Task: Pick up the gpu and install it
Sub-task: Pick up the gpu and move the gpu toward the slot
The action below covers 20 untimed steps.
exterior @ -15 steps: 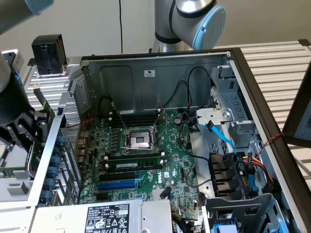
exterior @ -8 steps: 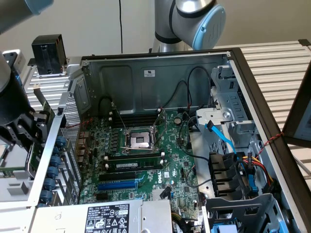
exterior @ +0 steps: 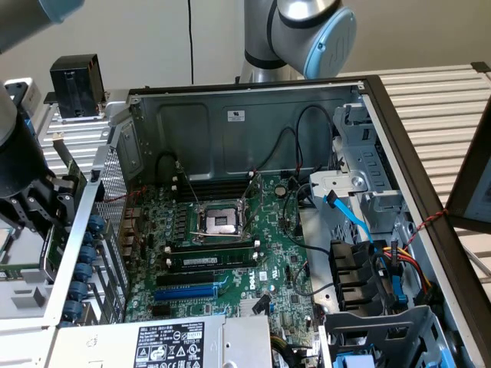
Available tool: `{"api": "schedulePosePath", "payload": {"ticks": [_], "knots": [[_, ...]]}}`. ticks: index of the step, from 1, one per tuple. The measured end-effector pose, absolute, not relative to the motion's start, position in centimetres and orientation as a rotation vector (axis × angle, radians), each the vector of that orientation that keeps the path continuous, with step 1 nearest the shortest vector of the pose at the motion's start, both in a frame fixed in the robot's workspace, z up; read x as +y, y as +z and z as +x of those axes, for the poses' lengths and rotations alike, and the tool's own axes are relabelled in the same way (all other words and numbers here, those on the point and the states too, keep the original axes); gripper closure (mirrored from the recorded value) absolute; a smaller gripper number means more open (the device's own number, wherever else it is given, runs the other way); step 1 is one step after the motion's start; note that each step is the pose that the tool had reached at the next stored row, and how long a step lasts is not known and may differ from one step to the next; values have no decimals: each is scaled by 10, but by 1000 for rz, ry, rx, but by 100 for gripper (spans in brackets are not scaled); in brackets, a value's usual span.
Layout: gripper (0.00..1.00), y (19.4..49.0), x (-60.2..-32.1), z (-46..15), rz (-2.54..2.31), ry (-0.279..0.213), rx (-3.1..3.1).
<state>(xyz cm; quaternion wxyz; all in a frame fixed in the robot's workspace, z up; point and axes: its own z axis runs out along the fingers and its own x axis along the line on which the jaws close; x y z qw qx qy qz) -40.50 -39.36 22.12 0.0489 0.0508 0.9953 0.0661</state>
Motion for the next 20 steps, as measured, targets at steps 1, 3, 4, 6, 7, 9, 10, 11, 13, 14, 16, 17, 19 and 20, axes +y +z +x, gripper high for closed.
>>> {"api": "schedulePosePath", "payload": {"ticks": [1,3,4,6,7,9,10,11,13,14,16,17,19,20], "knots": [[58,221,-394,-405,155,202,3033],[58,221,-394,-405,155,203,3033],[58,221,-394,-405,155,203,3033],[67,221,-394,-405,155,203,3033],[67,221,-394,-405,155,202,3033],[72,221,-394,-405,155,203,3033],[72,221,-394,-405,155,203,3033],[72,223,-394,-405,155,203,3033],[72,230,-394,-405,155,204,3033],[72,235,-394,-405,155,204,3033],[72,243,-394,-405,155,204,3033],[72,248,-394,-405,155,204,3033],[72,256,-394,-405,155,205,3033],[72,260,-394,-405,155,206,3033]]}}
